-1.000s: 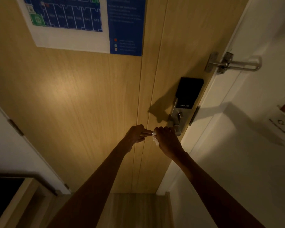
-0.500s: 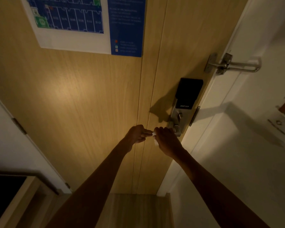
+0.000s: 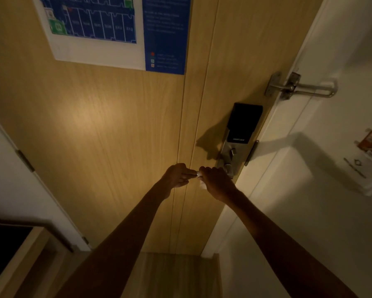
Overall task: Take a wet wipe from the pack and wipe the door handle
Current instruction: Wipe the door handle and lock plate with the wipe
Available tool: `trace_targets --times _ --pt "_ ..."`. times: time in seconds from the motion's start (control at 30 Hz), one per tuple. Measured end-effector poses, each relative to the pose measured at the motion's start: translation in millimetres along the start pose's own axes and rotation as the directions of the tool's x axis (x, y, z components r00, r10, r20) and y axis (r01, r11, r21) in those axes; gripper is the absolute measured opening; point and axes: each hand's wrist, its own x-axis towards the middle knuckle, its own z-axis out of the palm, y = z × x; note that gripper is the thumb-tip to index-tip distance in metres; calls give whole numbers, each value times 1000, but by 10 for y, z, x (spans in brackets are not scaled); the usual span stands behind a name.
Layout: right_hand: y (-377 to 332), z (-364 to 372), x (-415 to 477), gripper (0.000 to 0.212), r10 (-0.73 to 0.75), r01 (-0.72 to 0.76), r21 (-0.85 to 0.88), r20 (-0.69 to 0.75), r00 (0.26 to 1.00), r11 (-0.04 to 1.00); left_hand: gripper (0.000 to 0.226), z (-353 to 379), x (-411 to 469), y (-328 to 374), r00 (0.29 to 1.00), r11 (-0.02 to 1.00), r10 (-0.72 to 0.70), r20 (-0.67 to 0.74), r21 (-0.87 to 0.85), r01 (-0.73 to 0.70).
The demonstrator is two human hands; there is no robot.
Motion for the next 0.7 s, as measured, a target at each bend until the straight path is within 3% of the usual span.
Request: trace_targets --times 0.1,0.3,0.7 --pt "-22 108 -59 18 1 -2 -12 -131 991 1000 38 3 -13 -12 1000 1000 12 -8 8 -12" --pt "72 46 18 21 -109 111 12 -83 991 994 40 27 -6 34 1000 999 8 -10 38 -7" --pt "228 148 -65 18 -104 78 -156 -165 981 985 38 86 14 14 998 1000 -13 -64 3 13"
